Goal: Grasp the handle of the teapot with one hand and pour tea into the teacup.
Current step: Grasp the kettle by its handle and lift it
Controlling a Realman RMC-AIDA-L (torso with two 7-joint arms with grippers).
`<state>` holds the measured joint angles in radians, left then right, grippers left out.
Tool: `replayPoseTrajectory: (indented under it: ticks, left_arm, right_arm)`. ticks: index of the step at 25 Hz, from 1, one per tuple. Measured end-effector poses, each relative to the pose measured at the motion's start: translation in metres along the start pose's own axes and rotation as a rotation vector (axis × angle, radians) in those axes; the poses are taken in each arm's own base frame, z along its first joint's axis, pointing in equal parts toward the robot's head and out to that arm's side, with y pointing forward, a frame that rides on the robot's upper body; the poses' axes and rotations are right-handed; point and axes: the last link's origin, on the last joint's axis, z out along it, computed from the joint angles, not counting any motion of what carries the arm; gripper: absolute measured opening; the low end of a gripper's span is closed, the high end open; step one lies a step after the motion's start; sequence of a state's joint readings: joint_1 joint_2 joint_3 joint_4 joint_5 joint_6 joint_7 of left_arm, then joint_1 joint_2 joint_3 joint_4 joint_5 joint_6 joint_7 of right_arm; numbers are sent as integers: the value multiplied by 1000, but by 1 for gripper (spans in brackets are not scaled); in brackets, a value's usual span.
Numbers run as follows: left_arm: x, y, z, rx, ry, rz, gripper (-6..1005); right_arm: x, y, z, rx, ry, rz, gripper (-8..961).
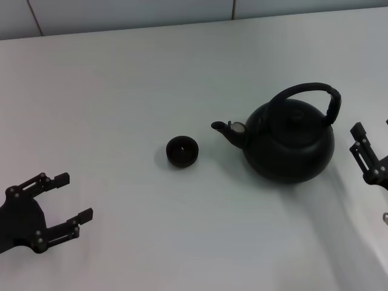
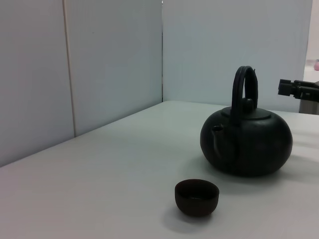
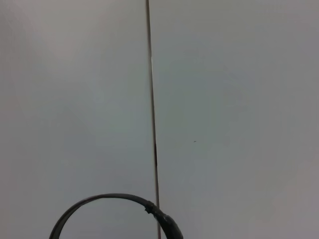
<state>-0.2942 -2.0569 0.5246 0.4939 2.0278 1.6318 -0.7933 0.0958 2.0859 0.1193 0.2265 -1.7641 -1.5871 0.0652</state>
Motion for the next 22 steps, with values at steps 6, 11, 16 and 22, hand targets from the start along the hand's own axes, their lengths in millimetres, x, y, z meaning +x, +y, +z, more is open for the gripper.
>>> replayPoseTrajectory:
  ticks: [6, 11, 16, 22]
  left_arm:
    - [1, -2, 0, 10, 4, 4, 805]
    - [2, -3, 0, 20, 15, 5, 805]
    - [3, -3, 1, 28, 26, 1, 805]
    - [4, -3, 3, 38, 43, -9, 805]
  right_arm:
    - [1, 0, 10, -23, 8, -9, 614]
    - [3, 2, 25, -55, 26, -17, 611]
    - [4, 2, 37, -78, 34, -29, 609]
    - [6, 2, 48, -93, 55, -26, 605]
